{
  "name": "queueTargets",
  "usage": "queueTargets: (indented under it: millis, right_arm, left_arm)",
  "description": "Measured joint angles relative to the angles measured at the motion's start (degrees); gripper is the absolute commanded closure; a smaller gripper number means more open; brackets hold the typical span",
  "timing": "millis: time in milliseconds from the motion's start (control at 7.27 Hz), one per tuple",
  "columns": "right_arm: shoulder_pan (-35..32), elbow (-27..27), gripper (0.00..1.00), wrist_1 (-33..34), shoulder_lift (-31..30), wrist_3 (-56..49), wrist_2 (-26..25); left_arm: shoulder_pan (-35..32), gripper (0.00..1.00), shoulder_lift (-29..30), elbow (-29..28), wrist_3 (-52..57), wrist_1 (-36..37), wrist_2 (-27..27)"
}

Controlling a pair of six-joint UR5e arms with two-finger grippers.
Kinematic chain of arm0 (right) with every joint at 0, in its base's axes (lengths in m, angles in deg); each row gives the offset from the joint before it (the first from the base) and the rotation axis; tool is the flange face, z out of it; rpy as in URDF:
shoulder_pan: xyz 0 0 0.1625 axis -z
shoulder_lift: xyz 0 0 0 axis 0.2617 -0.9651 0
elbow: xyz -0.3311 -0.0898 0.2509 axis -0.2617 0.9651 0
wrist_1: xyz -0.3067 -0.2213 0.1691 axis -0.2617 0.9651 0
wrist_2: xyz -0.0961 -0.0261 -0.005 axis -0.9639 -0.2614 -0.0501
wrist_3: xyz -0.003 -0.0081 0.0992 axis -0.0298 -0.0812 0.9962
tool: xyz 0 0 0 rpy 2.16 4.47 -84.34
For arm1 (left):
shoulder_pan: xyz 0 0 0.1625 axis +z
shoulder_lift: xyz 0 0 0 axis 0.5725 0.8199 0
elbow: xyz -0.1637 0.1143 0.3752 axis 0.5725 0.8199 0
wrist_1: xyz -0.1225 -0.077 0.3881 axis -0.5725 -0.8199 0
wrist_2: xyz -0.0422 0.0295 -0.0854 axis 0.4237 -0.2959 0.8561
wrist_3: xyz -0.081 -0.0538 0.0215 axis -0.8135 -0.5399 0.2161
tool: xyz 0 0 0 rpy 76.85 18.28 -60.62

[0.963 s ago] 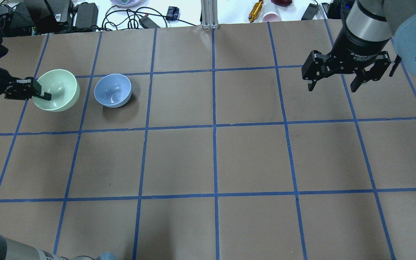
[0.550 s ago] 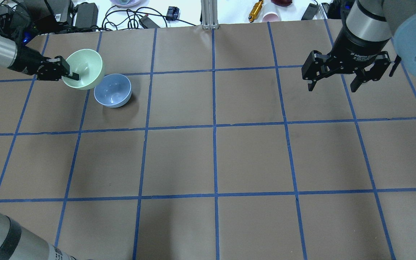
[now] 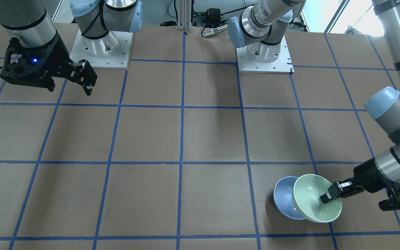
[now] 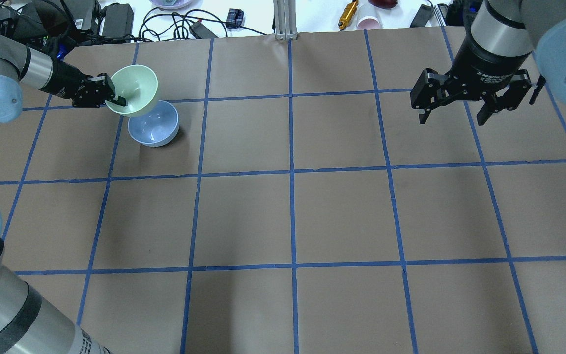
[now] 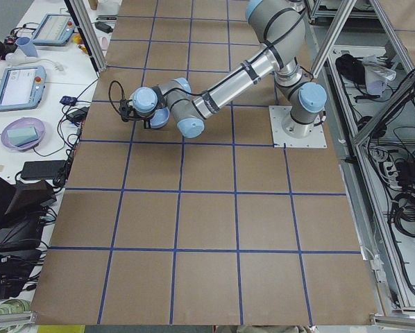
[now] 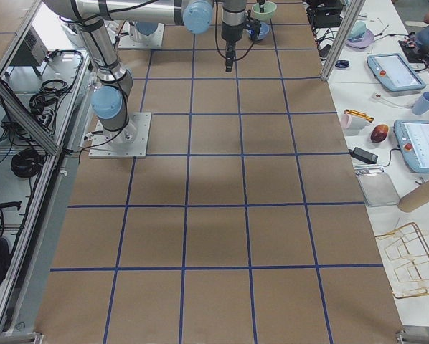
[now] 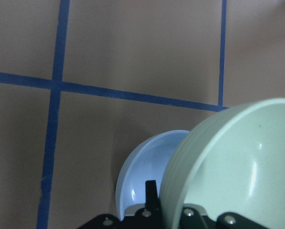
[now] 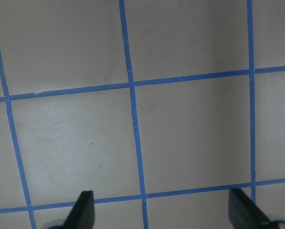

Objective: Stack green bowl on blue bowl
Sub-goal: 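Lift the green bowl with the left gripper over the blue bowl, then lower the green bowl into the blue bowl with the left gripper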

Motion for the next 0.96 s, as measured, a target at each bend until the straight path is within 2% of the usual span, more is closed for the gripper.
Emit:
queueTargets:
  millis: [413,963]
  right_arm:
    - [0.0,0.0,0.0,0.0,0.0,0.0,0.0]
    - [0.0,0.0,0.0,0.0,0.0,0.0,0.0]
  left_arm:
    - [-0.4,1.0,1.2,0.4,-0.5,0.1,-2.6]
    - [-1.9,1.0,1.1,1.0,-0.8,-0.2,-3.1]
